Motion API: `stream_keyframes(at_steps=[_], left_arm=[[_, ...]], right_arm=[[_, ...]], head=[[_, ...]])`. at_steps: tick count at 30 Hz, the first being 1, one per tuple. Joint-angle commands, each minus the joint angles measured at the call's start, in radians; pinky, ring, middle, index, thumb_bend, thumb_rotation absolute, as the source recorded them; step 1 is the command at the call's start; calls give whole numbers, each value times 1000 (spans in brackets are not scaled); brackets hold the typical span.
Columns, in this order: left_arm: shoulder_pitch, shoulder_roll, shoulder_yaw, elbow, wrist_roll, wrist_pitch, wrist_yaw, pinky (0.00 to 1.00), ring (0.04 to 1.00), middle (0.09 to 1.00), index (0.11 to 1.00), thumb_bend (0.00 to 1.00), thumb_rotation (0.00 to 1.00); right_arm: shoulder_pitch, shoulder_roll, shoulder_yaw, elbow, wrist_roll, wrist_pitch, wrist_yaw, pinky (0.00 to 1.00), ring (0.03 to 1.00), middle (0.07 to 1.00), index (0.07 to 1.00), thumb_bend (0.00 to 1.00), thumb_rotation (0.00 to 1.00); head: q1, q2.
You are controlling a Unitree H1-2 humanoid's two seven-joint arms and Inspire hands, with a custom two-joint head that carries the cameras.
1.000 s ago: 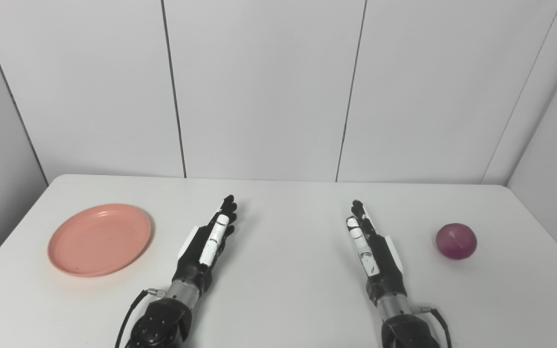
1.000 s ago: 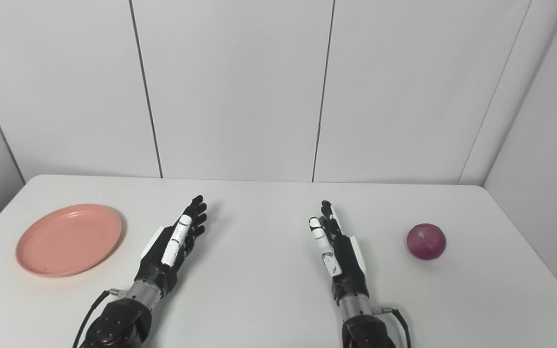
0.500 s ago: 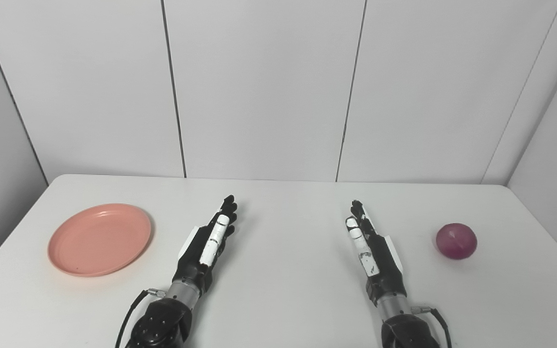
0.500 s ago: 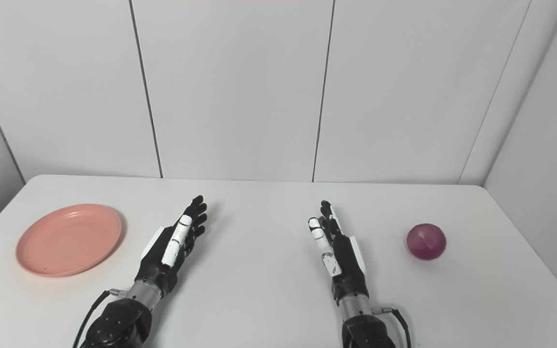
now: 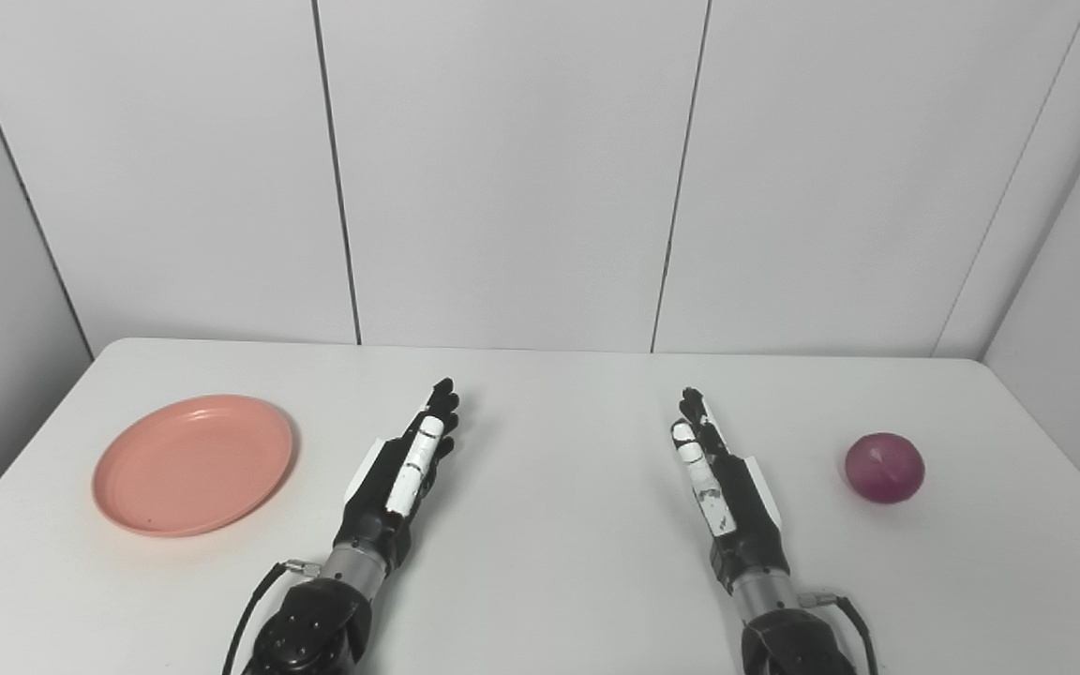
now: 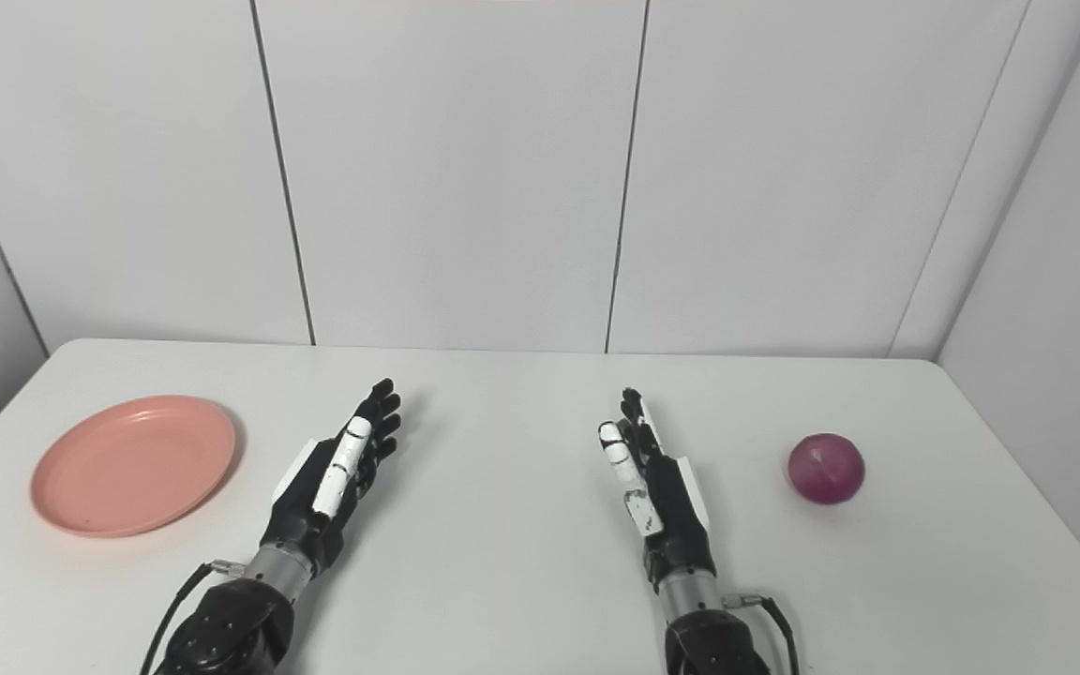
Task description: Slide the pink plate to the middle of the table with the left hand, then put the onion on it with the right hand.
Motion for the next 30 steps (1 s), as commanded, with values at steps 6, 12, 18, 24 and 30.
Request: stream_keyframes(at_steps=[6, 12, 18, 24, 30], left_arm=[[-34, -7, 5, -33, 0, -5, 4, 1000, 1000, 1000, 1000, 634, 1000], [-33, -7, 5, -34, -2, -8, 2, 1000, 1000, 1000, 1000, 629, 1000], [-33, -7, 4, -35, 0, -3, 3, 1000, 1000, 1000, 1000, 630, 1000], [-33, -6, 3, -32, 1, -7, 2, 1000, 1000, 1000, 1000, 636, 1000], [-33, -6, 4, -35, -1, -4, 1, 1000, 1000, 1000, 1000, 637, 1000]], right_arm=[[-50, 3, -3, -24, 3, -40, 1, 1000, 983, 989, 978, 617, 913], [-49, 1, -1, -28, 1, -40, 3, 1000, 987, 995, 982, 621, 924], [-51, 0, -1, -28, 3, -41, 5, 1000, 991, 1000, 994, 615, 930], [-51, -3, 0, -31, 3, -37, 9, 1000, 997, 1000, 1000, 600, 943], [-53, -3, 0, -28, 3, -40, 10, 1000, 993, 1000, 1000, 599, 946]], head=[[0, 0], [0, -1], [0, -1], [0, -2], [0, -1]])
